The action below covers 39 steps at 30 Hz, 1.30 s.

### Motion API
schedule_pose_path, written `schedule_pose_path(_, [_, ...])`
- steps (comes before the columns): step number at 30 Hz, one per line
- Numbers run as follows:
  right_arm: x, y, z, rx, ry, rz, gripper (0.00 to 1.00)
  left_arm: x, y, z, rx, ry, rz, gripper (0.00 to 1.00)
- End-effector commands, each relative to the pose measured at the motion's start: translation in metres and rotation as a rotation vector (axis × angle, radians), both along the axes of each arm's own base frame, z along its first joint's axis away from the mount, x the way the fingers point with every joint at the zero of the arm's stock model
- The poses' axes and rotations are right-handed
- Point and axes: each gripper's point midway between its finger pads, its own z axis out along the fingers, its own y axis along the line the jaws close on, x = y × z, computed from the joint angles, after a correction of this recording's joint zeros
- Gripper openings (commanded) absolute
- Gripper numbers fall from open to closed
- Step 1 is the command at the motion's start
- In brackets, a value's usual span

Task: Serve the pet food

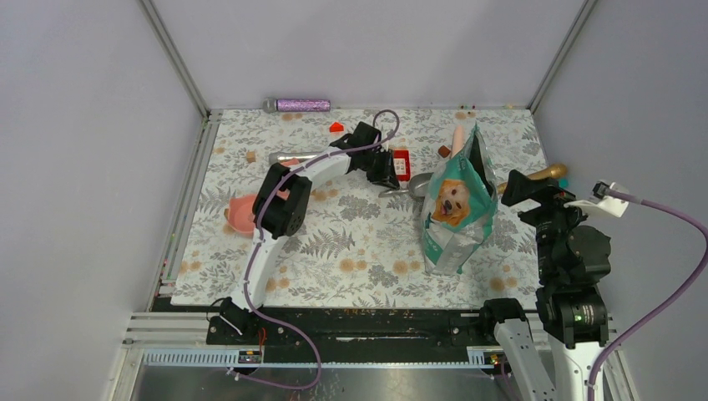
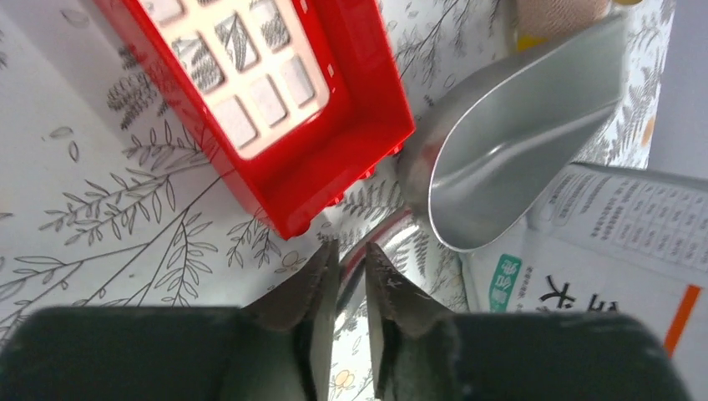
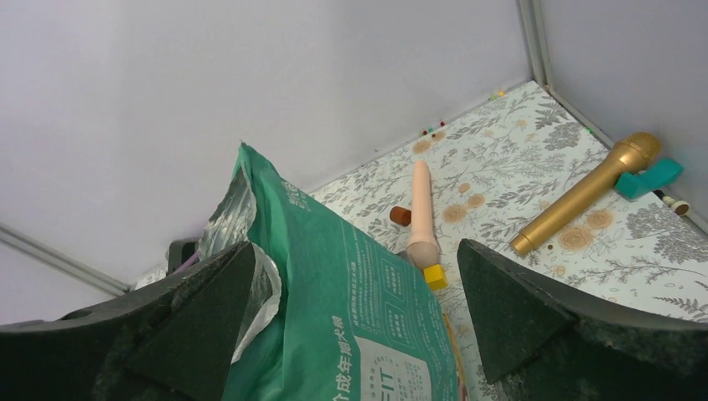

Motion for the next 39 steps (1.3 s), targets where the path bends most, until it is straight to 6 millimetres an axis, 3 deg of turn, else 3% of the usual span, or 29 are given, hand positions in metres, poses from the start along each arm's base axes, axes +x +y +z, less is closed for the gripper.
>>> schedule_pose_path(1, [-0.010,-0.015,0.008,0.021,-0.031,-0.083,1.00,-0.005,-0.008,0.041,-0.125,-0.010,0.002,0.10])
schedule_pose_path(3, [-0.014,-0.015,0.009,0.025,-0.032,-0.083,0.99,-0.012,-0.009,0.047,-0.153,0.007,0.003,0.02])
schedule_pose_path(5, [-0.017,-0.016,0.008,0.024,-0.025,-0.084,0.99,-0.019,-0.007,0.053,-0.179,0.019,0.006,0.01])
schedule_pose_path(8, [-0.020,-0.016,0.007,0.019,-0.012,-0.084,0.99,-0.032,-0.005,0.053,-0.204,0.032,0.004,0.17])
schedule_pose_path(13, [-0.024,-0.015,0.006,0.015,0.001,-0.080,0.99,-0.045,-0.005,0.048,-0.215,0.069,0.010,0.33])
schedule_pose_path(18, [-0.027,-0.019,0.004,0.014,0.013,-0.098,0.99,-0.044,-0.015,0.060,-0.276,0.081,0.018,0.41])
schedule_pose_path(20, [-0.028,-0.020,0.004,0.012,0.017,-0.105,1.00,-0.043,-0.021,0.065,-0.293,0.069,0.017,0.50])
schedule_pose_path(24, [-0.028,-0.020,0.004,0.009,0.018,-0.104,0.99,-0.046,-0.032,0.054,-0.257,0.073,0.011,0.57])
schedule_pose_path(29, [-0.028,-0.020,0.002,0.005,0.021,-0.105,1.00,-0.055,-0.039,0.030,-0.220,0.122,0.000,0.57])
schedule_pose_path(32, [-0.027,-0.021,0.002,0.003,0.022,-0.108,0.99,-0.067,-0.050,0.028,-0.251,0.146,-0.050,0.56])
schedule_pose_path(37, [-0.029,-0.020,0.002,0.006,0.025,-0.102,0.99,-0.074,-0.055,0.022,-0.241,0.164,-0.055,0.40])
schedule_pose_path(39, [-0.030,-0.020,0.002,0.006,0.027,-0.101,0.99,-0.074,-0.054,0.025,-0.241,0.159,-0.053,0.20])
